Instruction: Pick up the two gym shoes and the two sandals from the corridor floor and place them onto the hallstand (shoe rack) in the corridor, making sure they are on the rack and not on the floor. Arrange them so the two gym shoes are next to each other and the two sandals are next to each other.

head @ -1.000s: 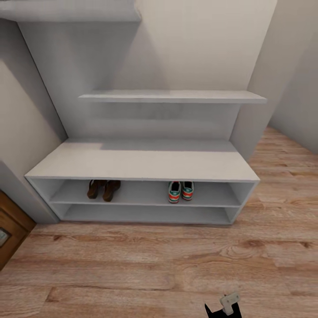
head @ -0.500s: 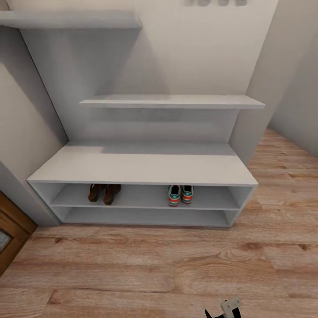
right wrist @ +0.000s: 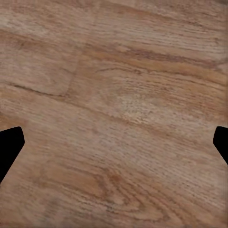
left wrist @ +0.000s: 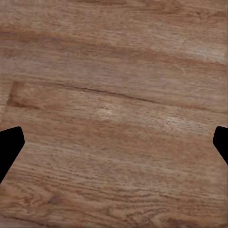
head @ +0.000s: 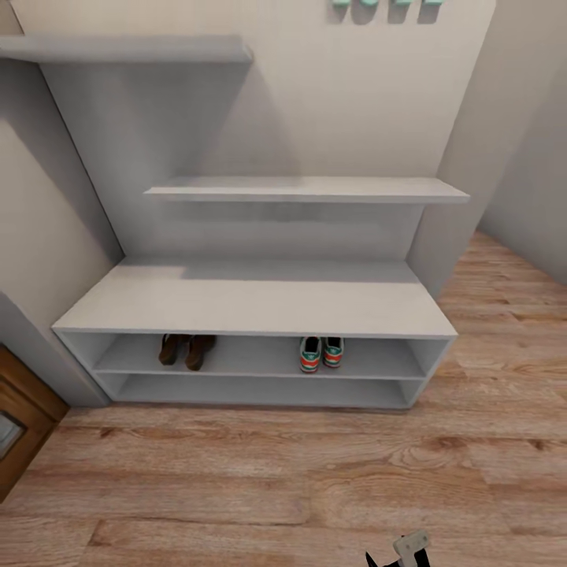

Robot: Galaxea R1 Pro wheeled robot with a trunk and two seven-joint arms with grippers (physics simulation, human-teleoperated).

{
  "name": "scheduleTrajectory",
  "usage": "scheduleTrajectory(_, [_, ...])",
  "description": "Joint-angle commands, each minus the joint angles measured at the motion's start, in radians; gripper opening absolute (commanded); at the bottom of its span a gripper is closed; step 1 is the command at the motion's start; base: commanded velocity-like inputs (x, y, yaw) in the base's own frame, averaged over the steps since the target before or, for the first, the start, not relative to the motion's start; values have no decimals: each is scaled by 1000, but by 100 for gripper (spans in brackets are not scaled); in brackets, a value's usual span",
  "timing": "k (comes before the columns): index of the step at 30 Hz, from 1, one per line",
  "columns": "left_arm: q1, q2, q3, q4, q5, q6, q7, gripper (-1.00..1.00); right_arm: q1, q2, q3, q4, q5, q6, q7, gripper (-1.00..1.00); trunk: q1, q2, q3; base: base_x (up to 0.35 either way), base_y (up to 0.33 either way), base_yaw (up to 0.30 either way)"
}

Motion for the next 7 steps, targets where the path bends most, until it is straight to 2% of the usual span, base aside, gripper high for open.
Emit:
scheduleTrajectory(1, [-1,0,3,1,10,1,-10,100,0,0,-9,0,4,-3,6,100,-4,7,3,0,0,0])
scheduleTrajectory(7, [-1,-1,3,1,10,1,-10,100,0,0,-9,0,4,-3,6,100,-27,49,21,0,0,0])
